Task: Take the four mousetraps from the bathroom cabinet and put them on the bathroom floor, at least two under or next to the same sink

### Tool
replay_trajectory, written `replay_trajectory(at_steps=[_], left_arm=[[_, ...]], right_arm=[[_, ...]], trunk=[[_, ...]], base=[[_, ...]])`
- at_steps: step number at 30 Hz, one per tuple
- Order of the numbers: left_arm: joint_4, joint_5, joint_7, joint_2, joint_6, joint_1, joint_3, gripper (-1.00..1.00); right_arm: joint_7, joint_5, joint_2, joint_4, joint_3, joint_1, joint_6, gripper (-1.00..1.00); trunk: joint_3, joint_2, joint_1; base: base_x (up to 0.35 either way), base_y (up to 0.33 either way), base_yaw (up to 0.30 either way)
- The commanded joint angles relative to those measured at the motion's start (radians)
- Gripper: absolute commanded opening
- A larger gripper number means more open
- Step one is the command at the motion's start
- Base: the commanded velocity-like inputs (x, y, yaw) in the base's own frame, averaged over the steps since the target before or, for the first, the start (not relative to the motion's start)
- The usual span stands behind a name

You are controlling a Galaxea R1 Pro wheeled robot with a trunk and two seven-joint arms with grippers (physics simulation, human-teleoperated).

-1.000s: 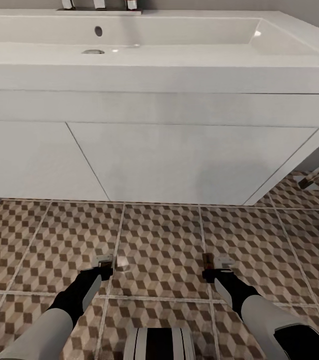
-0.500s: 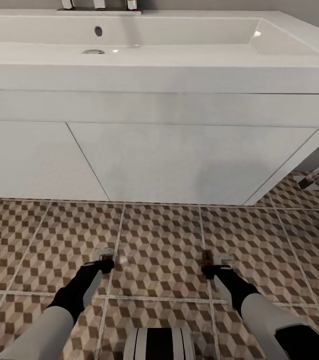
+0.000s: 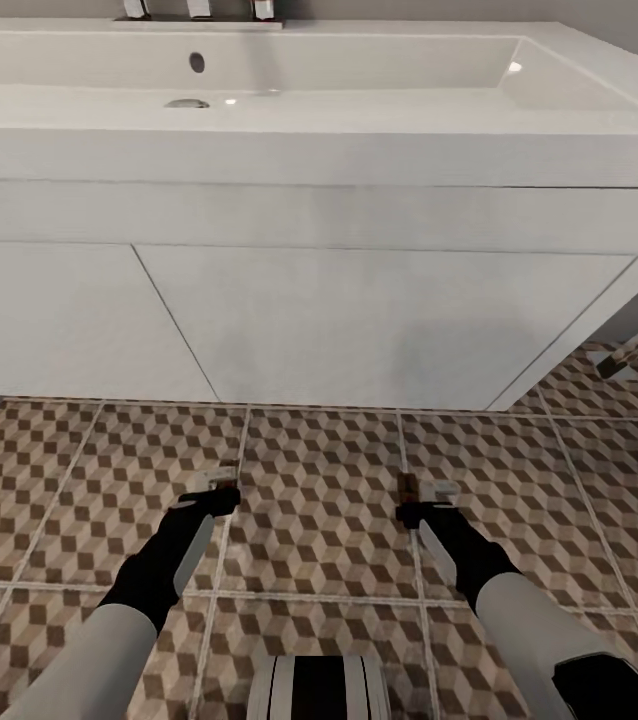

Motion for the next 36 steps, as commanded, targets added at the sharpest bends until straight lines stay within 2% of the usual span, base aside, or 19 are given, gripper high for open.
replay_trajectory(at_steps=[1, 5, 9, 14, 17, 24, 36], left_arm=[[-0.004, 0.009, 0.009, 0.000, 0.005, -0.001, -0.003, -1.00], [0.008, 0.010, 0.009, -0.003, 0.006, 0.000, -0.003, -1.00], [0.060, 0.008, 0.009, -0.008, -0.001, 0.003, -0.003, -1.00], [0.080, 0.005, 0.008, -0.009, -0.007, 0.004, -0.004, -1.00], [0.080, 0.006, 0.008, -0.009, -0.007, 0.002, -0.004, -1.00], [0.081, 0.006, 0.008, -0.015, -0.008, -0.001, -0.004, -1.00], [0.075, 0.005, 0.010, -0.022, -0.009, -0.001, -0.005, -1.00]], right_arm=[[-0.012, -0.014, 0.000, 0.000, 0.007, 0.000, 0.004, -1.00], [-0.017, -0.016, 0.001, 0.004, 0.007, -0.002, 0.003, -1.00], [-0.019, -0.019, -0.002, 0.041, 0.006, -0.015, -0.004, -1.00], [-0.019, -0.022, -0.003, 0.163, 0.006, -0.077, -0.065, -1.00], [-0.020, -0.021, -0.003, 0.196, 0.006, -0.089, -0.094, -1.00], [-0.020, -0.023, -0.005, 0.218, 0.006, -0.128, -0.115, -1.00], [-0.018, -0.020, 0.001, 0.220, 0.006, -0.136, -0.118, -1.00]], trunk=[[-0.001, 0.000, 0.000], [-0.001, 0.000, 0.000], [-0.001, 0.000, 0.000], [-0.001, 0.000, 0.000], [-0.001, 0.000, 0.000], [-0.001, 0.000, 0.000], [-0.001, 0.000, 0.000]], base=[[0.000, 0.000, 0.000], [0.000, 0.000, 0.000], [0.000, 0.000, 0.000], [0.000, 0.000, 0.000], [0.000, 0.000, 0.000], [0.000, 0.000, 0.000], [0.000, 0.000, 0.000]])
